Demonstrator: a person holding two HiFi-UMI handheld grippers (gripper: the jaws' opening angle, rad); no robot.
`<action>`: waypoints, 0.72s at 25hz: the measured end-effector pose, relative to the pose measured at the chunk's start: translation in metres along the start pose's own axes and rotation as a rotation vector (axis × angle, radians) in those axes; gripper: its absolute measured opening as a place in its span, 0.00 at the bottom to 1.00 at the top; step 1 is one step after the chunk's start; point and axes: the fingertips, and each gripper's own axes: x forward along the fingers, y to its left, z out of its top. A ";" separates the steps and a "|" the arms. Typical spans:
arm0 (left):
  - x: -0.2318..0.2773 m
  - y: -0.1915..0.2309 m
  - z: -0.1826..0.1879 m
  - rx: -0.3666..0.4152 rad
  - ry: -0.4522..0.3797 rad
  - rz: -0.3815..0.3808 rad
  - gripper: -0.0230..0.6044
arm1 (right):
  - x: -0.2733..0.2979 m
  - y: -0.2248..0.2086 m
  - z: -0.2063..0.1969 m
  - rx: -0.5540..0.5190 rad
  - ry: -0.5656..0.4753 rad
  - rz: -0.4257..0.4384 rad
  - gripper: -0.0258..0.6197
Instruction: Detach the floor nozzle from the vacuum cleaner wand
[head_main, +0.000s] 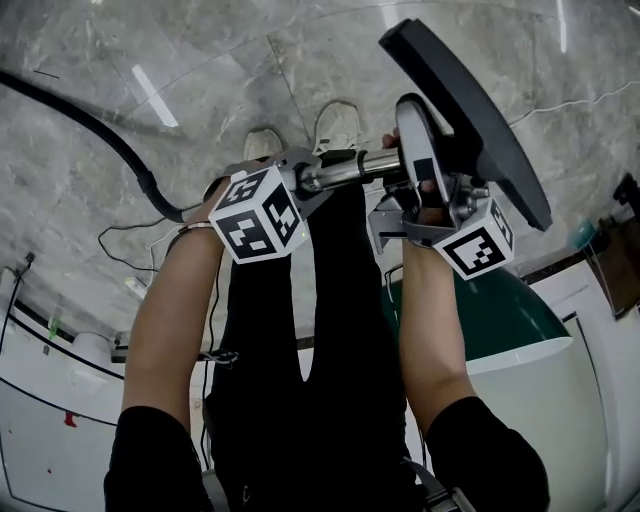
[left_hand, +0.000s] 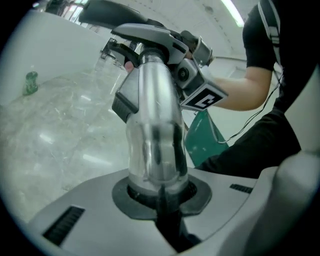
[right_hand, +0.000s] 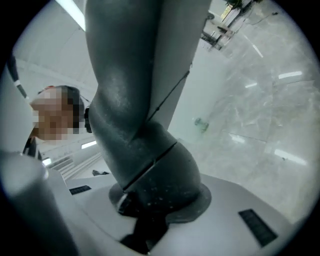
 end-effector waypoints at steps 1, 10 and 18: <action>-0.003 -0.008 0.002 -0.023 -0.011 -0.070 0.13 | 0.001 0.010 0.000 -0.004 0.012 0.080 0.18; -0.005 -0.015 0.005 -0.163 0.005 -0.194 0.11 | 0.020 0.006 -0.002 0.044 0.116 0.116 0.18; 0.031 0.002 -0.013 -0.136 0.056 -0.013 0.11 | -0.006 -0.059 -0.003 0.032 0.104 -0.336 0.18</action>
